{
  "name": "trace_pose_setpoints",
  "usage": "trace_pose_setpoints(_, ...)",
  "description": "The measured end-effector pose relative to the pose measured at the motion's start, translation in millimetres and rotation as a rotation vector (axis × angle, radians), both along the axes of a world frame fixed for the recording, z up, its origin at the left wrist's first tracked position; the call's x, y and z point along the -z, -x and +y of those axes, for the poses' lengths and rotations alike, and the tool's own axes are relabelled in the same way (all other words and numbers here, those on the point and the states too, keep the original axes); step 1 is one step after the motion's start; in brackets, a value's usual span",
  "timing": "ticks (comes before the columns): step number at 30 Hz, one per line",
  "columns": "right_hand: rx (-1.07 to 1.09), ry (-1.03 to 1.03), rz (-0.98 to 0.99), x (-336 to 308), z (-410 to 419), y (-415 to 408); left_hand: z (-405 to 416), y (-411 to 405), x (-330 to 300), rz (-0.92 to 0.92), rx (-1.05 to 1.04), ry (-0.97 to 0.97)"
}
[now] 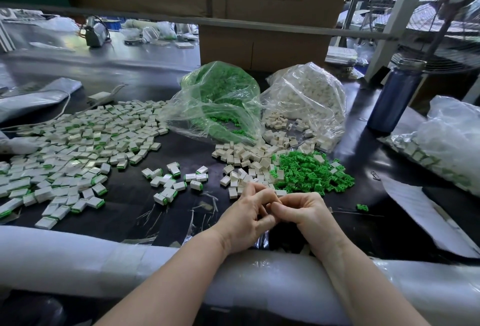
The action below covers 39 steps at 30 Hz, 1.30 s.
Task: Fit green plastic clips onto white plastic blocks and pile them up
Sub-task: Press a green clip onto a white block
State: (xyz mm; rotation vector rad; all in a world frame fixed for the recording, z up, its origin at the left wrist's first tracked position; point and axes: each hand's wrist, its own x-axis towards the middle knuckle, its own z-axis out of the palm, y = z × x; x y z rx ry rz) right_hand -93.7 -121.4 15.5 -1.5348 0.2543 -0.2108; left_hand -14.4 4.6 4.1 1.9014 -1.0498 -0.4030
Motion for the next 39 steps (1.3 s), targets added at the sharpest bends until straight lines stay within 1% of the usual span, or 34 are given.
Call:
trace_pose_setpoints(16,0.009,-0.003,-0.004,0.5,0.9,-0.4,-0.1,-0.4,0.0,0.005,0.0,-0.018)
trace_pose_setpoints(22,-0.045,-0.038,-0.03,-1.8,1.9,0.5,0.5,0.3,-1.7,0.022,-0.009,0.021)
trace_pose_setpoints(39,0.007,-0.001,-0.007,1.5,-0.2,-0.6,0.6,2.0,-1.8,-0.008,0.006,-0.005)
